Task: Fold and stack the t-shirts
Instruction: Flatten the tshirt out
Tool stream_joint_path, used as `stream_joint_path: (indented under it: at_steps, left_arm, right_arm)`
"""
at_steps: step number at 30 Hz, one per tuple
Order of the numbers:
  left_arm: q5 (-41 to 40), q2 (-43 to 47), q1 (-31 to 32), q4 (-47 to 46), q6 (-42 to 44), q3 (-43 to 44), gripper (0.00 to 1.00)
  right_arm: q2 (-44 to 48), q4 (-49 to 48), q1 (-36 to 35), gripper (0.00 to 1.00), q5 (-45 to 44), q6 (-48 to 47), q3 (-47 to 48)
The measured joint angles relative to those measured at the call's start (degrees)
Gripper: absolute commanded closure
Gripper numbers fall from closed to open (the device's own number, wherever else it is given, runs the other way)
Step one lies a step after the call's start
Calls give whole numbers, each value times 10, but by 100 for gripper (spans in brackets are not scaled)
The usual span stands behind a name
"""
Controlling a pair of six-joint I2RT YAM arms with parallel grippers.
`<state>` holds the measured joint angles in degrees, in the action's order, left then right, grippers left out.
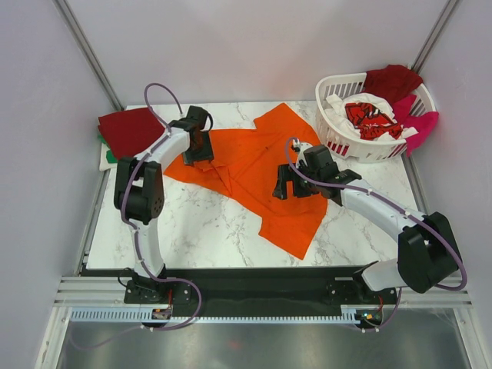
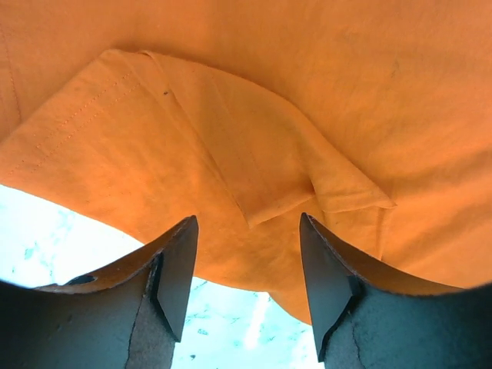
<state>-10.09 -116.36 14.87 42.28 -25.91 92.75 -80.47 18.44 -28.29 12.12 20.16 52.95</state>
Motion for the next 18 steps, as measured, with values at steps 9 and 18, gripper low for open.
stream_joint_path:
  at_steps: [9,18]
  left_arm:
    - [15,3,0,-9,-2,-31,44]
    - [19,-3,1,-22,-2,-30,51]
  right_arm:
    - [0,0,0,2,0,0,0]
    - [0,0,0,2,-3,-1,0]
